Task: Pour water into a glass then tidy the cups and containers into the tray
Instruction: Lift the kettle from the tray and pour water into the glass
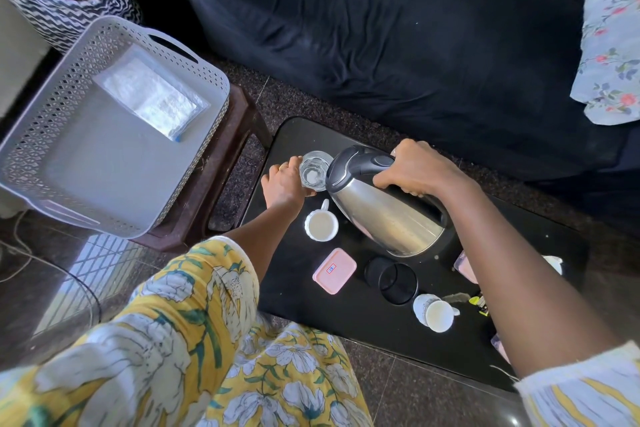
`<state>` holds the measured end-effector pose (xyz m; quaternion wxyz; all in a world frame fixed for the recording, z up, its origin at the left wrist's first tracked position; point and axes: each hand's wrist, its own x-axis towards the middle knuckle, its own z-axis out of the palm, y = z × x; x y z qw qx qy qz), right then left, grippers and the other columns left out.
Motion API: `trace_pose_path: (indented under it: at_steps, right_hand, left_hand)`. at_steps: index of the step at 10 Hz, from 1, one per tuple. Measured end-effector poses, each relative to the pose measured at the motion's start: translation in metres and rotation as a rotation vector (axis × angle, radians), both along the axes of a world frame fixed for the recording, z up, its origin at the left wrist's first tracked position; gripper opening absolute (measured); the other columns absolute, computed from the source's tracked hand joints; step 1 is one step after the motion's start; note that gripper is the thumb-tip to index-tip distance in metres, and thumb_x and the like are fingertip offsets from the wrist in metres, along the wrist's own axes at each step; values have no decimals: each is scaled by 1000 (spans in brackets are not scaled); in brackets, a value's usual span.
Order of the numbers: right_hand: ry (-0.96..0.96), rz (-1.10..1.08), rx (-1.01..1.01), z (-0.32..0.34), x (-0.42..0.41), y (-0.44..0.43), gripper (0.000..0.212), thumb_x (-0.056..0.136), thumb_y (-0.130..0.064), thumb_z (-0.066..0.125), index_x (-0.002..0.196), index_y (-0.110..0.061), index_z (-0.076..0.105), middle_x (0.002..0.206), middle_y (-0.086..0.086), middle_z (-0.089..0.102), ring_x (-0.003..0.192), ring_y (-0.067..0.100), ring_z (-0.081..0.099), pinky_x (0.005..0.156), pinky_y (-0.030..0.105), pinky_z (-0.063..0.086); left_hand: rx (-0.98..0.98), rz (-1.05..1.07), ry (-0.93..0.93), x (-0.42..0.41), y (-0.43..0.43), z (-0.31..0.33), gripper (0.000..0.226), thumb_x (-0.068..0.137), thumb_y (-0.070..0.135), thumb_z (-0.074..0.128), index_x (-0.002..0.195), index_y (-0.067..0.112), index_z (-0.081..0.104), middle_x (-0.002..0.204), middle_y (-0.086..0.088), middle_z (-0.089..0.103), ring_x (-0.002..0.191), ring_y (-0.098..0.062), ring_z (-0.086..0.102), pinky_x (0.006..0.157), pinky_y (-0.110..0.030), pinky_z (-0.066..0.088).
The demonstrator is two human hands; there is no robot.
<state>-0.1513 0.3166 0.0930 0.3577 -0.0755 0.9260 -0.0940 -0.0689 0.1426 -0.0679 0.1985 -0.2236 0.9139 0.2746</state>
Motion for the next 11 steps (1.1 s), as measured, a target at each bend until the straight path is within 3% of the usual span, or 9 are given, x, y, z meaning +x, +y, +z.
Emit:
trace_pose_path:
  at_steps: [5,11]
  right_hand:
    - [-18,-17,11,0,1,0,30,47,-35,61,61,-8,59,37,-3,54,27,13,43,37,22,40]
    - [-47,-19,9,1,0,-4,26,47,-32,62,59,-11,55,35,-4,52,28,14,44,42,24,42]
  left_hand:
    - [-2,1,8,1,-1,-3,68,72,36,76,129,22,41,129,-4,56,122,-28,43,98,-42,33]
    - [-8,15,24,1,0,-10,69,71,36,77,129,24,41,128,-4,56,121,-28,44,96,-43,34]
